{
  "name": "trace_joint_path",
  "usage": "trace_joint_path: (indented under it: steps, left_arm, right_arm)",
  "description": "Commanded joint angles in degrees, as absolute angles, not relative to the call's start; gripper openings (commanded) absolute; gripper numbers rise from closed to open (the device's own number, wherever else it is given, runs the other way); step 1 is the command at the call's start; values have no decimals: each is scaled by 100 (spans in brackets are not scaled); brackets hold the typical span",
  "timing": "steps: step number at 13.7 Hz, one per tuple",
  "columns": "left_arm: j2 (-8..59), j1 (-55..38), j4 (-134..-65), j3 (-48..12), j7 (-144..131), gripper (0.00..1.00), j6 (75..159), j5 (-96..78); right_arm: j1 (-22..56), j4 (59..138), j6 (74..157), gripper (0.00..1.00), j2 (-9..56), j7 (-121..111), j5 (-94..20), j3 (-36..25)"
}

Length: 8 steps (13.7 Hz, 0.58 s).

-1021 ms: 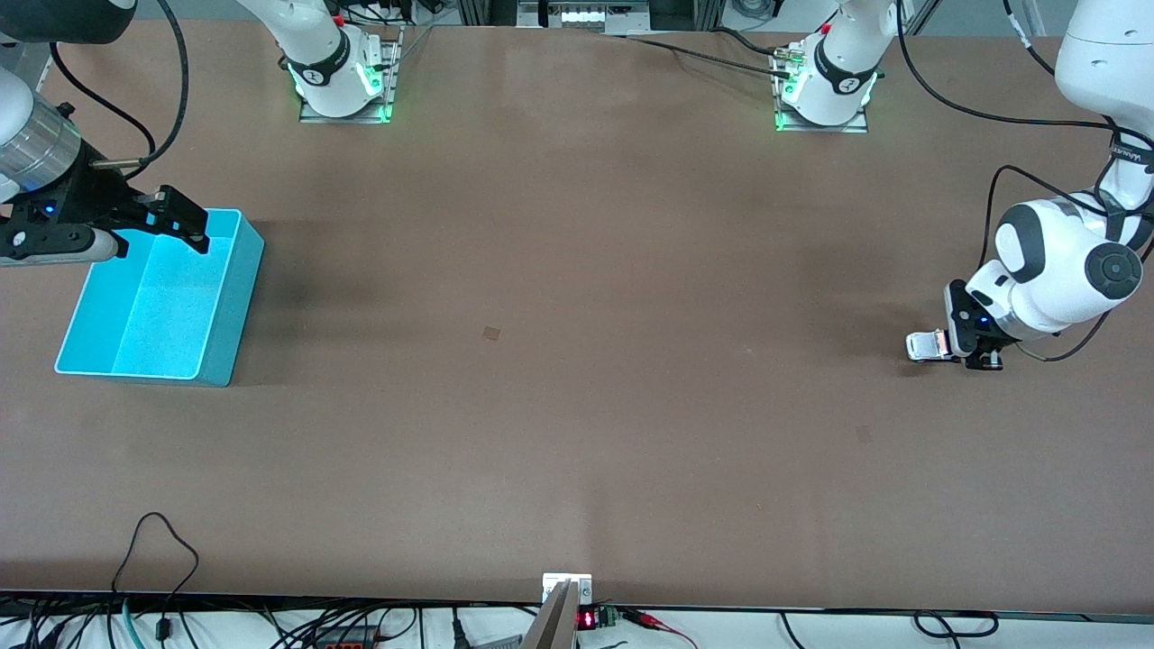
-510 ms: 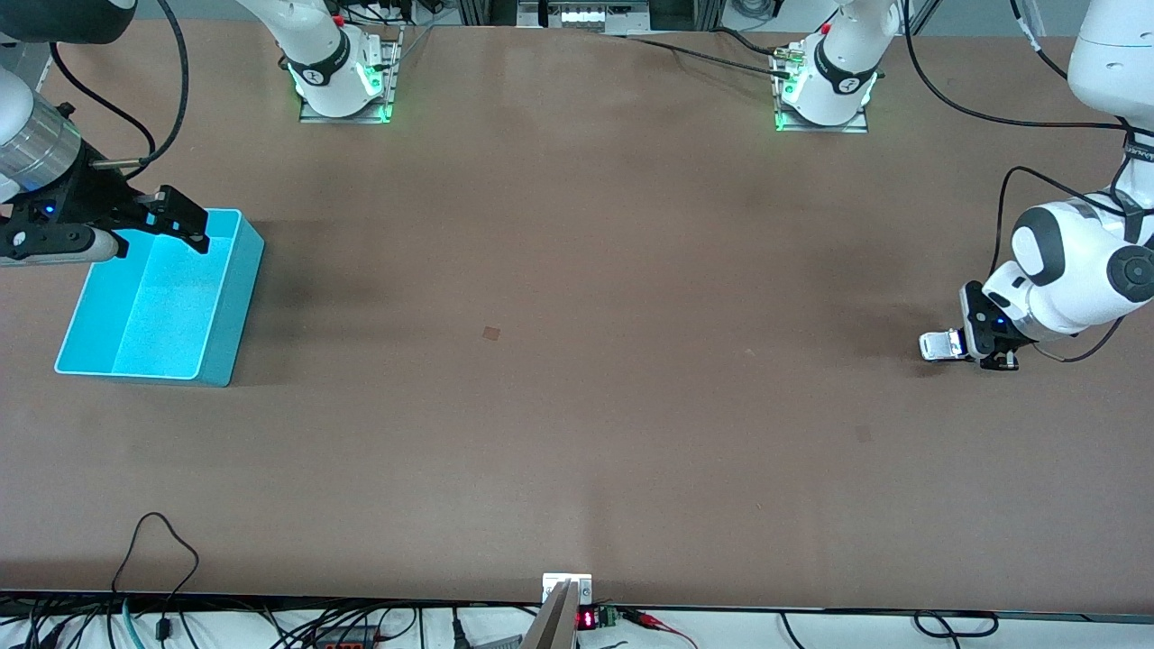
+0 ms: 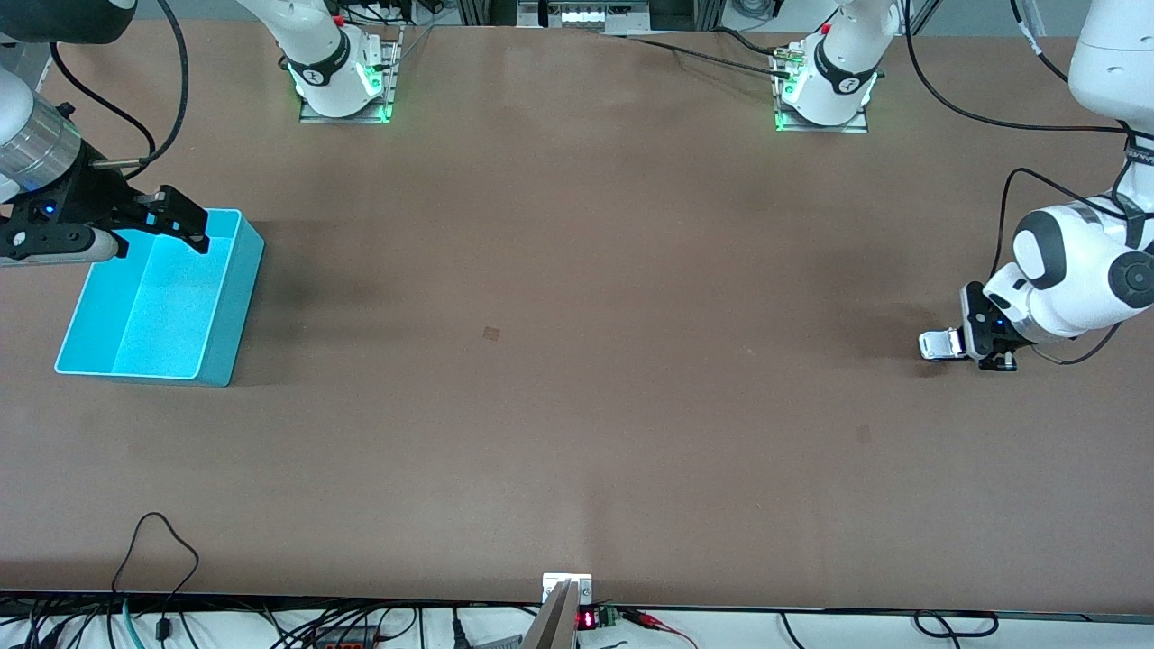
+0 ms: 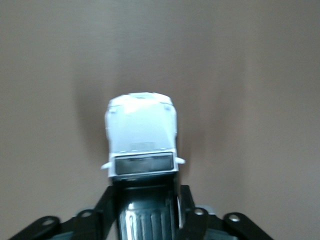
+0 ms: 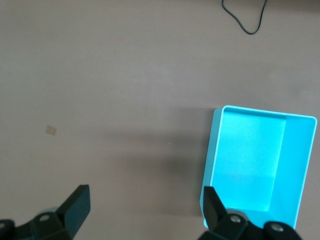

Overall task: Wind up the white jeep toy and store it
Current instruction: 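Drag the jeep backward along the table with the left gripper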

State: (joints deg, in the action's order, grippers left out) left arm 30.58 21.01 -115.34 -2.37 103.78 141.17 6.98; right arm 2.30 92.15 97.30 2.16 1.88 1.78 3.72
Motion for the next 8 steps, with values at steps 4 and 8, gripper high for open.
trace_joint_path:
  steps: [4,8]
  left_arm:
    - [3226,2066,-10715,-369,10468,100,12738,791]
    - [2937,1943,-10320,-466,10030,100,11824,791]
  right_arm:
    - [229,9229,9721,100,185,123,229,378]
    - [229,9229,9729,100,185,123,229,378]
